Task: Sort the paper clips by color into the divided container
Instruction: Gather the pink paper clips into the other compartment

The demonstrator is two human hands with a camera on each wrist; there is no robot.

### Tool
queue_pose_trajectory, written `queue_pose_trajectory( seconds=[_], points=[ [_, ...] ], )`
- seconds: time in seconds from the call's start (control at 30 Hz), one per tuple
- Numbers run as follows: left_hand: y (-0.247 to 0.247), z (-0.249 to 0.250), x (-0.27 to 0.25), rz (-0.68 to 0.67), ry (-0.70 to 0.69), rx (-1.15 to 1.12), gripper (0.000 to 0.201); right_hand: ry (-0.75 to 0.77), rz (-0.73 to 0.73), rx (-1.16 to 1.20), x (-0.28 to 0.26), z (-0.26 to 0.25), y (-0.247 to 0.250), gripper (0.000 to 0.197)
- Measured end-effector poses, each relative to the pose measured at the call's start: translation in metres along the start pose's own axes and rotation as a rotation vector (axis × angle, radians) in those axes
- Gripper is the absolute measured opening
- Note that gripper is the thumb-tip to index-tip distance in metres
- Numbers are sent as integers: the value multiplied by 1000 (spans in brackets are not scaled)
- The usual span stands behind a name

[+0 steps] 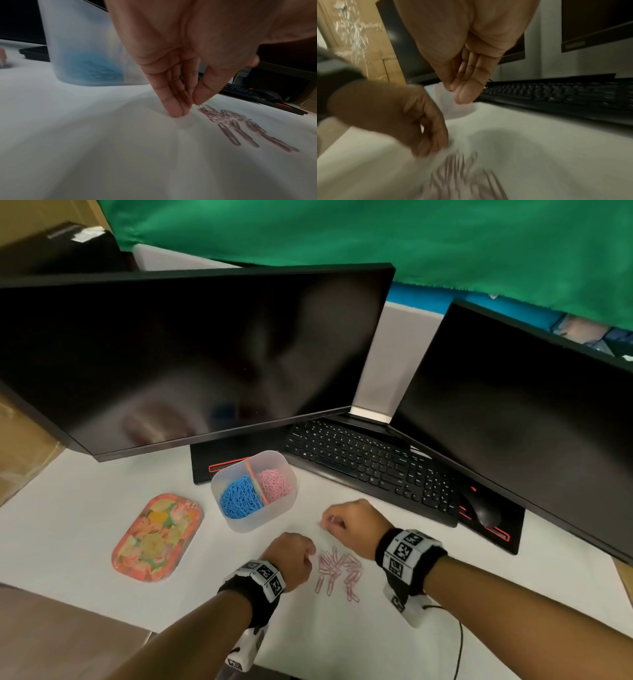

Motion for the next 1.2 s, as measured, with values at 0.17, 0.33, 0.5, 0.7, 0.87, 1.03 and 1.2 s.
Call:
queue_pose_trajectory(
  seconds=[0.17,0.33,0.5,0.7,0.87,1.03,1.2],
  points=[
    [3,-2,1,-12,1,36,33,1,85,59,57,-49,19,18],
    [4,-3,-1,-69,3,47,36,5,65,30,95,-76,5,17],
    [5,-1,-1,-94,-51,94,41,-1,8,12,95,-73,1,31],
    [14,3,9,-9,-133,250,69,-102,-10,-127,45,4,-2,39],
    [0,9,13,-162,-241,327,77,-182,-258,-149,-26,43,-35,67],
    [-7,26,-5,-171,-370,187,69,-69,-281,-2,-61,44,-61,65],
    [-6,27,-12,-196,-367,156,62,-106,-98,-3,-77,62,-52,63]
  ],
)
Point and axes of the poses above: each hand's wrist, its own x-axis towards the middle knuckle, its own y-axis out of the back of the hand, z = x × y, the point moved 5 cm from there along x, towards the middle knuckle, and after that the axes turned 11 degrees about z, right-handed, at the moved point
